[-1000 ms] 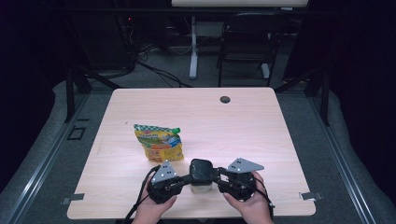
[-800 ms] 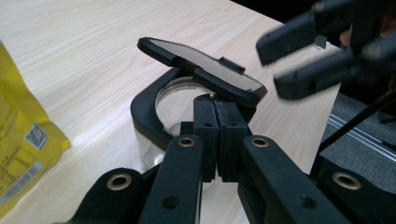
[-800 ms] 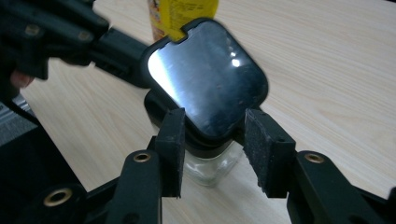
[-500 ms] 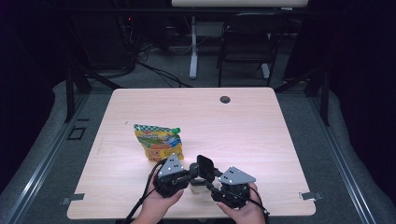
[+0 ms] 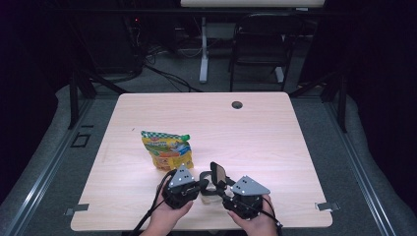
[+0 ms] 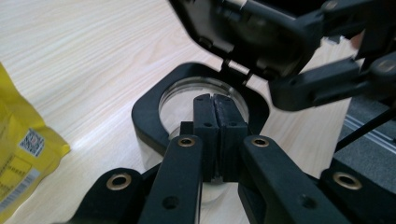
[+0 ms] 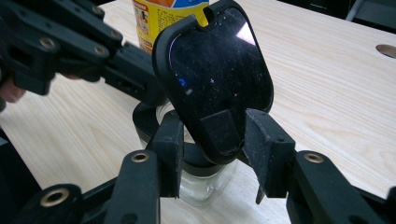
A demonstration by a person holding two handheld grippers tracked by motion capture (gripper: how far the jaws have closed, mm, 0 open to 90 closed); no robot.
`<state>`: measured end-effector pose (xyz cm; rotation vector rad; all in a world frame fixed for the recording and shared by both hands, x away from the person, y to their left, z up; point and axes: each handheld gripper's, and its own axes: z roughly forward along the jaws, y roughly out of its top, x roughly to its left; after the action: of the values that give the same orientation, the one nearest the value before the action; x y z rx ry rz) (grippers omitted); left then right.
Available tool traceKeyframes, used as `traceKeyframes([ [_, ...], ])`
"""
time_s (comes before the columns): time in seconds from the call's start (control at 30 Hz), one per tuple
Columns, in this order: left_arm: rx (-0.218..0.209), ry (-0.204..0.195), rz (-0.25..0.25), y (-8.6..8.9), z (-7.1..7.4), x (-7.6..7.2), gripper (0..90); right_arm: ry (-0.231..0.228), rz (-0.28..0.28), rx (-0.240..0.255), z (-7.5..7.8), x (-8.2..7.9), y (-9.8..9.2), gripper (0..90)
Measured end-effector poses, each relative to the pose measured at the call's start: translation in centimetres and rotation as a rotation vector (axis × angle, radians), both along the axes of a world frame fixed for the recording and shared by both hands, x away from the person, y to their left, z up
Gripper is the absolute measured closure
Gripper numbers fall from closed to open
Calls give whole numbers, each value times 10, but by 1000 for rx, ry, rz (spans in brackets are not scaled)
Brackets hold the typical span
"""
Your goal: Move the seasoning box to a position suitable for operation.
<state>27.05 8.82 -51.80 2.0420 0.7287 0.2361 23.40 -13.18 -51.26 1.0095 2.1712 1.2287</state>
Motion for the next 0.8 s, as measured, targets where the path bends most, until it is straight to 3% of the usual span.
traceKeyframes([
  [0.27, -11, 8, -6, 1, -5, 1, 891, 0, -13, 9, 2, -1, -3, 598],
  [0.4, -12, 3, -7, 1, -6, 0, 890, -7, -25, 36, 3, -2, -8, 619],
  [0.8, -17, 19, -28, -2, -5, -1, 892, 52, -86, 108, 6, 2, -30, 816],
])
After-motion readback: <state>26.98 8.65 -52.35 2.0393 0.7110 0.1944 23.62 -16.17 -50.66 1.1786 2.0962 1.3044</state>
